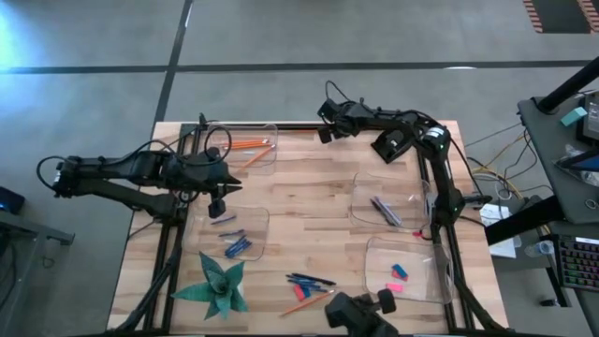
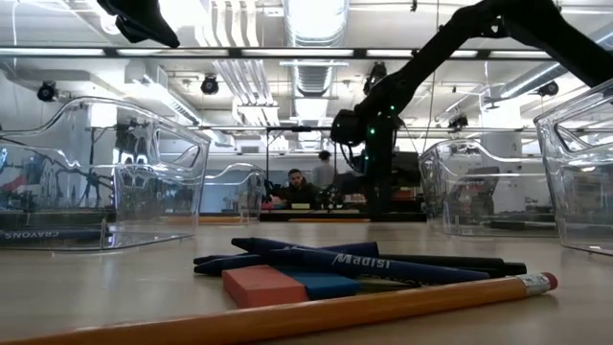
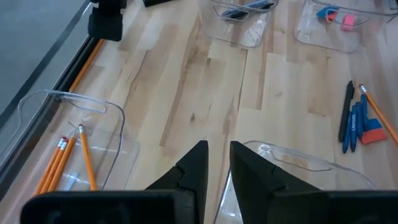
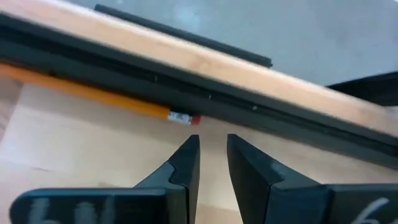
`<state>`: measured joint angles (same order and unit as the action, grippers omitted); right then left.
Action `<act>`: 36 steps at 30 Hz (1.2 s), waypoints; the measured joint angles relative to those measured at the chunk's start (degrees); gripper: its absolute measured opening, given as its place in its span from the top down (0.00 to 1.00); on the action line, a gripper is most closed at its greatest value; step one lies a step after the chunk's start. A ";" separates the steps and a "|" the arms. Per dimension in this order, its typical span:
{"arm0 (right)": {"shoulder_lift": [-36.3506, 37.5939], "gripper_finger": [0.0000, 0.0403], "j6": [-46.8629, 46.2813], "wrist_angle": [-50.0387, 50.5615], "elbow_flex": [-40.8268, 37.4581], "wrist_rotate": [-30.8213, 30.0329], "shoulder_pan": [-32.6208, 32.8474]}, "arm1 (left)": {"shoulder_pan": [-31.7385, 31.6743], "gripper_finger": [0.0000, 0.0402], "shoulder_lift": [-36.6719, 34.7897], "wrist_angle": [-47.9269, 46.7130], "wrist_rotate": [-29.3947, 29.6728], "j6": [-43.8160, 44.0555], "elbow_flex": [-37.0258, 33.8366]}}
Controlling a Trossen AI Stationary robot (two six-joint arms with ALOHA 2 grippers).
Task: Sort crayons/erasers/pens/pencils in bins
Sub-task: Put the pencil into the top left transparent bin
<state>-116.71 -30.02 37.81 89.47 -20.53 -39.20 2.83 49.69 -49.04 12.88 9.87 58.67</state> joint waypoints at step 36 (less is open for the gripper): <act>0.65 0.82 19.69 -7.36 -0.15 20.07 -0.98 | -0.01 0.87 0.00 0.04 -0.01 -0.31 -0.03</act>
<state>-116.06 -10.34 30.45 89.32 -0.45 -40.18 2.82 49.69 -48.99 12.87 9.55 58.64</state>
